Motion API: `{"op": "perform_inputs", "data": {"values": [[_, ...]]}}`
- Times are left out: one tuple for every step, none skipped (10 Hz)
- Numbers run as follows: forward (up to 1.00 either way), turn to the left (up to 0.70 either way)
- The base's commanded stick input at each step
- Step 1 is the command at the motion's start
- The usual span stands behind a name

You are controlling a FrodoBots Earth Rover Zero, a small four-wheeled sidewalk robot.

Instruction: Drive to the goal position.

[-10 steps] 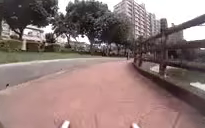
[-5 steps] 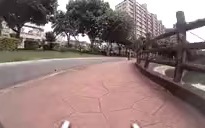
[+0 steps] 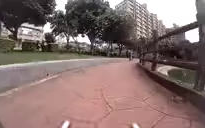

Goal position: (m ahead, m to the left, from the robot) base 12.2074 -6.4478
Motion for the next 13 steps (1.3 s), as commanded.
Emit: {"op": "perform_inputs", "data": {"values": [[1.0,-0.03],[1.0,-0.24],[1.0,-0.37],[1.0,-0.4],[1.0,-0.4],[1.0,-0.39],[1.0,-0.19],[1.0,0.0],[1.0,0.0],[1.0,0.0],[1.0,0.0],[1.0,0.0],[1.0,0.0]]}}
